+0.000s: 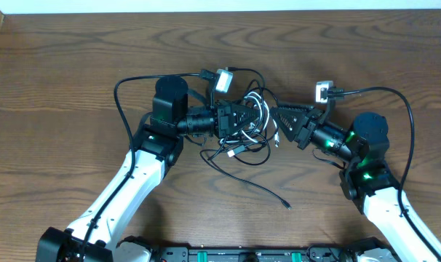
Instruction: Untangle cables
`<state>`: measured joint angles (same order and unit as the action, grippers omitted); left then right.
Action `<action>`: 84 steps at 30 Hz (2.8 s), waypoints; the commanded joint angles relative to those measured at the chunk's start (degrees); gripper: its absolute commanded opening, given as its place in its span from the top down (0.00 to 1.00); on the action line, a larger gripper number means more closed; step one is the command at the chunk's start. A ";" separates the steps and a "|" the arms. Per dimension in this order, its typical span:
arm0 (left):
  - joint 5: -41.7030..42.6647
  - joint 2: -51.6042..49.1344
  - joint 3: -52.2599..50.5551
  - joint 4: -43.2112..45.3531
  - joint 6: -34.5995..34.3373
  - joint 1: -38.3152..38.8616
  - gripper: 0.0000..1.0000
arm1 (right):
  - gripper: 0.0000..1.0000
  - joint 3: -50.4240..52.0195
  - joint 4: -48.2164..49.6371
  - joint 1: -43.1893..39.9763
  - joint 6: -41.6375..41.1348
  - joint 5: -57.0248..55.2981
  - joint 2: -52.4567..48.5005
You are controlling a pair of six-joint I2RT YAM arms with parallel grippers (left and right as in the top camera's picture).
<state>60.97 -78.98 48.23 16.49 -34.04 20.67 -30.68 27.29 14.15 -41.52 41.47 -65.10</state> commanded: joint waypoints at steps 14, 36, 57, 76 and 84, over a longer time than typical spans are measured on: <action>1.60 0.50 0.37 0.02 0.83 -0.09 0.92 | 0.43 -0.52 15.67 -6.95 -1.75 11.32 1.90; 1.16 0.44 0.31 0.02 2.75 -0.02 0.92 | 0.57 -0.50 4.15 2.49 -1.77 2.89 -0.59; 3.02 0.44 0.22 -6.49 6.82 0.63 0.92 | 0.99 -0.50 5.01 0.70 -1.70 -1.70 -2.80; 6.86 0.44 -0.17 -9.03 10.49 0.61 0.92 | 0.99 -0.52 -4.74 -11.41 6.45 -15.67 0.96; -14.56 0.44 -0.22 -17.00 10.43 0.63 0.92 | 0.99 -0.52 -17.07 -22.36 7.10 -15.63 8.24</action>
<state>58.06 -78.98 48.23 0.99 -24.97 21.28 -30.79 13.32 -5.76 -36.10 26.52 -59.07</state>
